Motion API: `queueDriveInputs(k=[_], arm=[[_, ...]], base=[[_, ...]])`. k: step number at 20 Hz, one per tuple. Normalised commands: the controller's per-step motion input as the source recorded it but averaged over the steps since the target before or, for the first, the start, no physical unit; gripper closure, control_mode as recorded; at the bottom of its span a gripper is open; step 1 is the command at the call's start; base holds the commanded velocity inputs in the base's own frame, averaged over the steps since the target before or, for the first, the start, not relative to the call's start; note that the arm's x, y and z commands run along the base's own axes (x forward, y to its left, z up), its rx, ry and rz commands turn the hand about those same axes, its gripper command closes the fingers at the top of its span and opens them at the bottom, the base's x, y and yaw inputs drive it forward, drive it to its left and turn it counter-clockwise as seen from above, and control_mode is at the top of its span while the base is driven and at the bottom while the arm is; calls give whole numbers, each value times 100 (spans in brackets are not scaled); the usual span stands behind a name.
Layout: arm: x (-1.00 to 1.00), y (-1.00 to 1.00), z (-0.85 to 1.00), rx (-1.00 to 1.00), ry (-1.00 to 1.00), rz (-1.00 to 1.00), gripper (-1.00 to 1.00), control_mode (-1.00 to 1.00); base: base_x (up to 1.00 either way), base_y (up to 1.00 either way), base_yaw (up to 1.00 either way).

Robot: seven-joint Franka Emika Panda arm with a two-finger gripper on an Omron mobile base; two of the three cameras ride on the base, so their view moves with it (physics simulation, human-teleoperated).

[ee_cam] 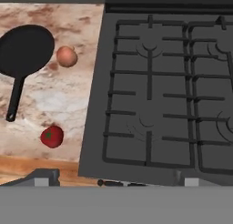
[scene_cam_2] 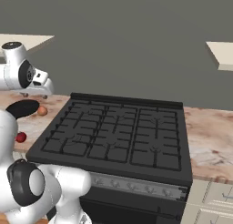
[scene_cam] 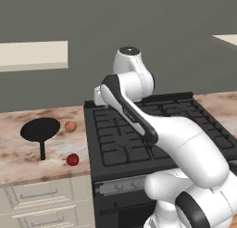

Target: Place the pan on the rear right burner on the stove. Then place the tomato and the onion in the pan and turn on the rear right burner.

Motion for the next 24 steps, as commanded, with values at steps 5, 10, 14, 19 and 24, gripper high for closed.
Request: queueDriveInputs(k=[5, 10, 14, 19, 24], arm=[[0, 49, -28, 0, 1, 0, -100, -100], [0, 48, -18, 0, 2, 1, -100, -100], [0, 16, 0, 0, 0, 0, -100, -100], [0, 21, 0, 0, 0, 0, -100, -100], [0, 11, 0, 0, 0, 0, -100, -100]], base=[[0, 0, 0], [0, 0, 0], [0, 0, 0], [0, 0, 0], [0, 0, 0]])
